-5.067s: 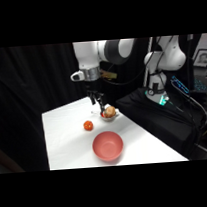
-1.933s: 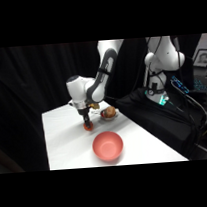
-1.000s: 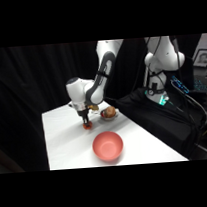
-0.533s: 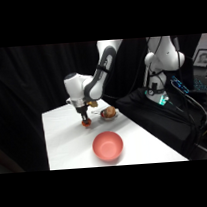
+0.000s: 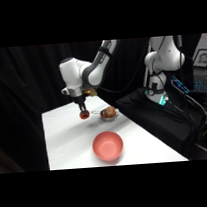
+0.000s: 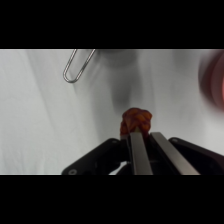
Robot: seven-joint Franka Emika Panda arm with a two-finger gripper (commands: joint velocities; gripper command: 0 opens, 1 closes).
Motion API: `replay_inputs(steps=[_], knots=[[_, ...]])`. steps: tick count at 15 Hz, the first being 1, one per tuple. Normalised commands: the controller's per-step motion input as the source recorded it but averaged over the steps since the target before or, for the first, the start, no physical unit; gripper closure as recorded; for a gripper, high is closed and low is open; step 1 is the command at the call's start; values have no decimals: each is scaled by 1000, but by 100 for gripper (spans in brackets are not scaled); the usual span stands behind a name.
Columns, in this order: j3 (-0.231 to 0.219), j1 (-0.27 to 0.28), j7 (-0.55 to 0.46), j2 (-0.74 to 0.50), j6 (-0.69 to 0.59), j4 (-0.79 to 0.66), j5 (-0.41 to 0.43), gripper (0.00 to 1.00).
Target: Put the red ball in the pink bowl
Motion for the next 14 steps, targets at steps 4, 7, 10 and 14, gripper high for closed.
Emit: replay_inputs(steps=[4,7,10,14], knots=[[60,51,-114,-368,-52,-258,-81,98],[72,90,-67,-349,-36,-248,-94,98],[74,100,-43,-309,-40,-209,-97,98],[76,102,-20,-242,-54,-151,-97,98]])
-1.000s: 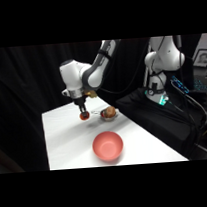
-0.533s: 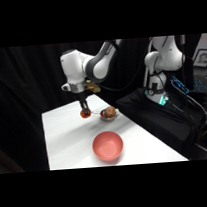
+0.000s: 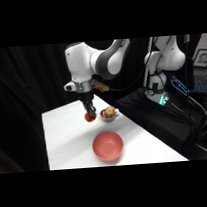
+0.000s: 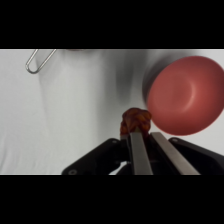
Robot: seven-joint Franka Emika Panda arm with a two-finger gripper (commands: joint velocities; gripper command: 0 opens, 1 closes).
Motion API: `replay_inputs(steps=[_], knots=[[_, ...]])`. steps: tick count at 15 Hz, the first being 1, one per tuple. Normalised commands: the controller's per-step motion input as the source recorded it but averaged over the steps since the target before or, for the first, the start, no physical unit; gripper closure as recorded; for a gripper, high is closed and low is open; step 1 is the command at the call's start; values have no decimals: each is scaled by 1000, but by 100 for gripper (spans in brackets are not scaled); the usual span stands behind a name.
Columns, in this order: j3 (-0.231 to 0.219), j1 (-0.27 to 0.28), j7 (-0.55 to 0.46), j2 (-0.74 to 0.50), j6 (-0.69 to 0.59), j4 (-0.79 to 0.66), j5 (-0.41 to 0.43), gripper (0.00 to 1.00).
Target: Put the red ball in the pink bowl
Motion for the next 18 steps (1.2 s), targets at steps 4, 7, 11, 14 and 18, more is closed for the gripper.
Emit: replay_inputs(steps=[4,7,11,14,18], knots=[[83,111,3,-195,-34,-149,-96,98],[76,102,23,-159,20,-172,-100,98],[54,65,19,-136,111,-179,-94,98],[19,33,29,-40,264,-142,-117,98],[7,13,20,38,327,-97,-113,98]])
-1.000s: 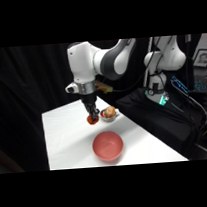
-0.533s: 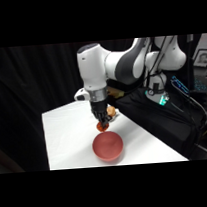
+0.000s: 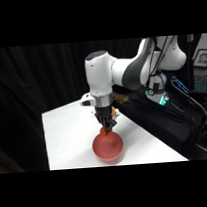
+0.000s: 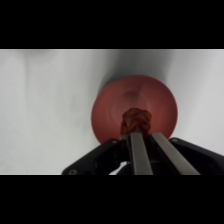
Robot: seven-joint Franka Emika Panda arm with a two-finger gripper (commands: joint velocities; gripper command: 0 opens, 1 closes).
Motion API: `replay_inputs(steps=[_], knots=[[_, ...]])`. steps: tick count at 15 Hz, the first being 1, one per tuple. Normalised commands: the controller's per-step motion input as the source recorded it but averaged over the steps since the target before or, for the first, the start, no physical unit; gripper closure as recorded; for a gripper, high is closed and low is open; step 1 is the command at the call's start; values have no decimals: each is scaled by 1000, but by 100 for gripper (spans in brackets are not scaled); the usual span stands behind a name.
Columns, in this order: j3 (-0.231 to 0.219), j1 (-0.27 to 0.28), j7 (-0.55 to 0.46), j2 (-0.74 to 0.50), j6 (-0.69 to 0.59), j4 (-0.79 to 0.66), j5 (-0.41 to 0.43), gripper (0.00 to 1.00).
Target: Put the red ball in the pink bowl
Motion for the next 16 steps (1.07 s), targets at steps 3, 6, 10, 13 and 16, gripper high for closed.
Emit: replay_inputs(steps=[3,6,10,13,16], knots=[[12,16,12,66,291,-50,-96,98],[17,25,18,96,236,-6,-91,98],[13,29,26,110,190,34,-92,98],[-4,23,52,105,72,105,-89,57],[-12,14,52,62,-50,131,-80,33]])
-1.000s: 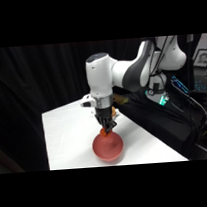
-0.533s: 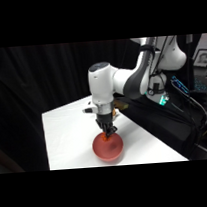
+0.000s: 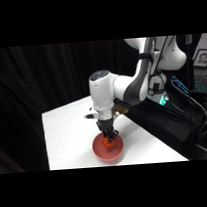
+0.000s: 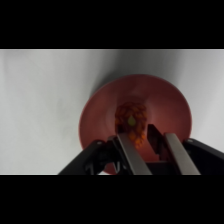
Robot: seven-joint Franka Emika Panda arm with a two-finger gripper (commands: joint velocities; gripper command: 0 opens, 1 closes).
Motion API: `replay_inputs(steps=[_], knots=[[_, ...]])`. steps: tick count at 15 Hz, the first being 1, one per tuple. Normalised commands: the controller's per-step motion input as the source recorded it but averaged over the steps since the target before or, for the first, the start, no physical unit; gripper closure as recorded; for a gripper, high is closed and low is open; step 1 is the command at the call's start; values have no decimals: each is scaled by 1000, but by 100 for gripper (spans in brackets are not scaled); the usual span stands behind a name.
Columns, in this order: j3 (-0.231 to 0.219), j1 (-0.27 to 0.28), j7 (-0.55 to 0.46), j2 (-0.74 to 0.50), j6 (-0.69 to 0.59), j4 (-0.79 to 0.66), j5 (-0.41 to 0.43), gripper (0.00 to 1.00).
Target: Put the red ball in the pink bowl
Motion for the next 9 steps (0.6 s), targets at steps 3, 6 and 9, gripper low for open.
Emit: replay_inputs(steps=[3,6,9], knots=[[30,-13,-8,-43,-156,111,-24,10],[20,8,13,-196,-295,59,-57,0],[22,13,46,-311,-380,16,-51,0]])
